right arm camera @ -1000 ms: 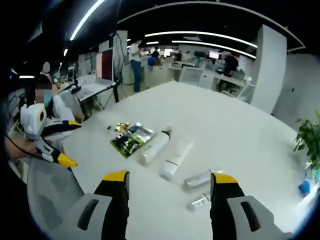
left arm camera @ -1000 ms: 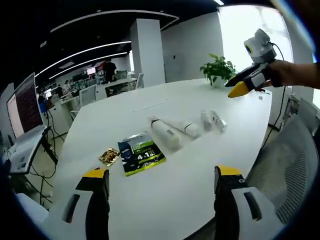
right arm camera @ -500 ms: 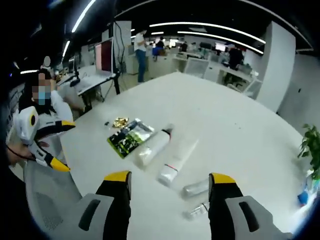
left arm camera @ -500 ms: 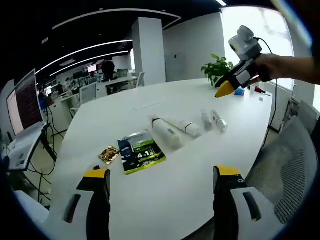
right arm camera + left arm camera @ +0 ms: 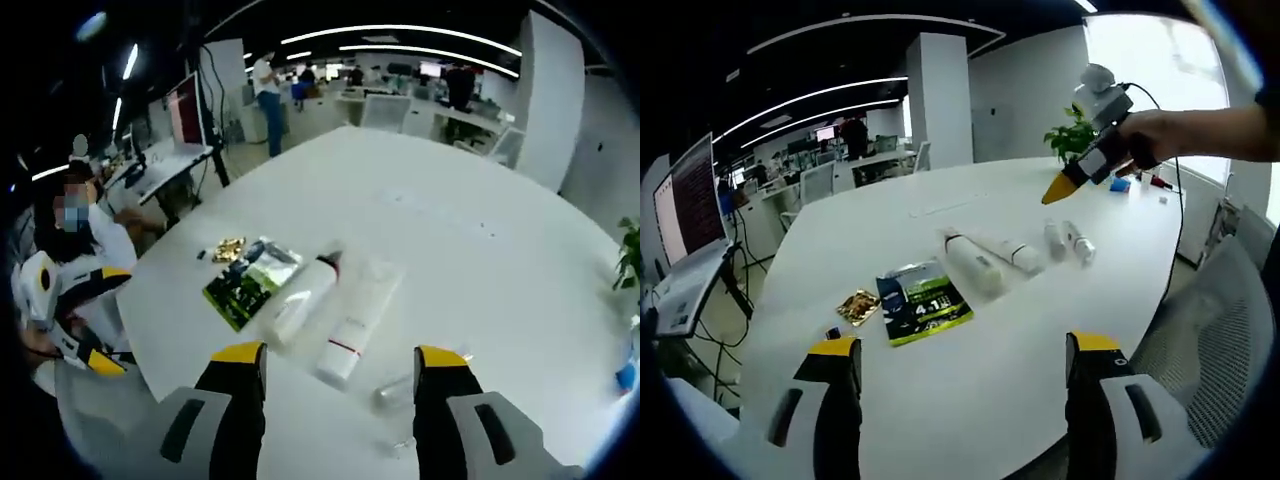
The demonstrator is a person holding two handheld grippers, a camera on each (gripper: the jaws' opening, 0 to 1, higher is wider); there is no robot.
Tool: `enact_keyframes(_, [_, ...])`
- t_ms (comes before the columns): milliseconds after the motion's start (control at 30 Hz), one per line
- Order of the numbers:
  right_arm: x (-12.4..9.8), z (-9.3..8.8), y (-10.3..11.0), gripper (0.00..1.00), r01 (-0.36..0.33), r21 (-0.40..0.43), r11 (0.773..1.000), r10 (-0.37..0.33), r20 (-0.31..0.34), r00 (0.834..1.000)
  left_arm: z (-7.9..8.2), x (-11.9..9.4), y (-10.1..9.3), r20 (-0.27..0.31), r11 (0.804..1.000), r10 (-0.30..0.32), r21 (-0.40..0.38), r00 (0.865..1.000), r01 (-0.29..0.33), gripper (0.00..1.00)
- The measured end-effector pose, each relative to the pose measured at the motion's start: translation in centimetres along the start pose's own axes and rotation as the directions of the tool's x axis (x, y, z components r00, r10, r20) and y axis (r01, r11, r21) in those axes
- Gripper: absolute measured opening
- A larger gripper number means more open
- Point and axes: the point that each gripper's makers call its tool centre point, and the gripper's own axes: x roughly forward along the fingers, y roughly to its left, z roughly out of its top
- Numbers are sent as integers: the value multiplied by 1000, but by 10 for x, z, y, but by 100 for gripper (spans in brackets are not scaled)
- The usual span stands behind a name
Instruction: Arrange the skincare products in the storage area until every visible bottle or jar stands upright without overlapping.
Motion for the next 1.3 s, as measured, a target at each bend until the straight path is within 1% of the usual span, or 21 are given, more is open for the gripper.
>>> enact_keyframes(67, [3, 1, 2, 61, -8, 13, 1000, 8, -13, 1000, 0, 0, 0, 0, 1000, 1, -3, 1000, -1, 77])
enact_keyframes(267, [18, 5, -8, 61, 8, 16, 1000, -7, -49, 999, -1, 0, 1, -1, 1000, 0, -14, 1000, 0, 77])
enact_keyframes(367, [21, 4, -9, 61, 10, 32, 999, -8, -61, 998, -1, 0, 2, -3, 1000, 1, -16, 1000, -1, 77])
enact_keyframes(400, [19, 2, -6, 61, 11, 34, 999, -9, -66, 998, -1, 0, 2, -3, 1000, 1, -17, 1000, -1, 77])
enact_keyframes(500, [29, 3, -13, 61, 14, 32, 999, -12, -77, 997, -1, 0, 2, -5, 1000, 2, -23, 1000, -2, 77])
enact_keyframes(633, [34, 4, -14, 61, 20, 28, 999, -17, -94, 995, -2, 0, 3, -5, 1000, 3, -27, 1000, -3, 76])
enact_keyframes(667, [32, 4, -12, 61, 21, 28, 999, -18, -97, 995, -2, 0, 3, -6, 1000, 2, -28, 1000, -3, 76])
enact_keyframes(700, [35, 5, -13, 61, 21, 27, 999, -18, -100, 995, -3, 0, 3, -6, 1000, 3, -29, 1000, -3, 76])
enact_keyframes(733, [44, 7, -20, 61, 23, 25, 999, -20, -108, 994, -3, 0, 3, -7, 1000, 4, -28, 1000, -5, 76])
enact_keyframes(867, [46, 7, -18, 60, 24, 20, 999, -22, -127, 992, -3, 0, 4, -7, 999, 7, -33, 1000, -7, 76])
enact_keyframes(967, [54, 7, -23, 60, 26, 20, 999, -23, -139, 990, -3, 0, 5, -9, 999, 9, -38, 1000, -9, 76])
enact_keyframes(1133, [68, 2, -31, 59, 32, 23, 999, -28, -183, 983, -4, 0, 6, -14, 999, 12, -47, 1000, -13, 76])
enact_keyframes(1200, [69, 1, -29, 59, 32, 28, 999, -26, -190, 981, -5, 0, 6, -13, 999, 11, -52, 1000, -12, 76])
enact_keyframes(1300, [79, 3, -33, 58, 27, 37, 999, -19, -201, 979, -6, 1, 6, -20, 998, 11, -54, 1000, -12, 76])
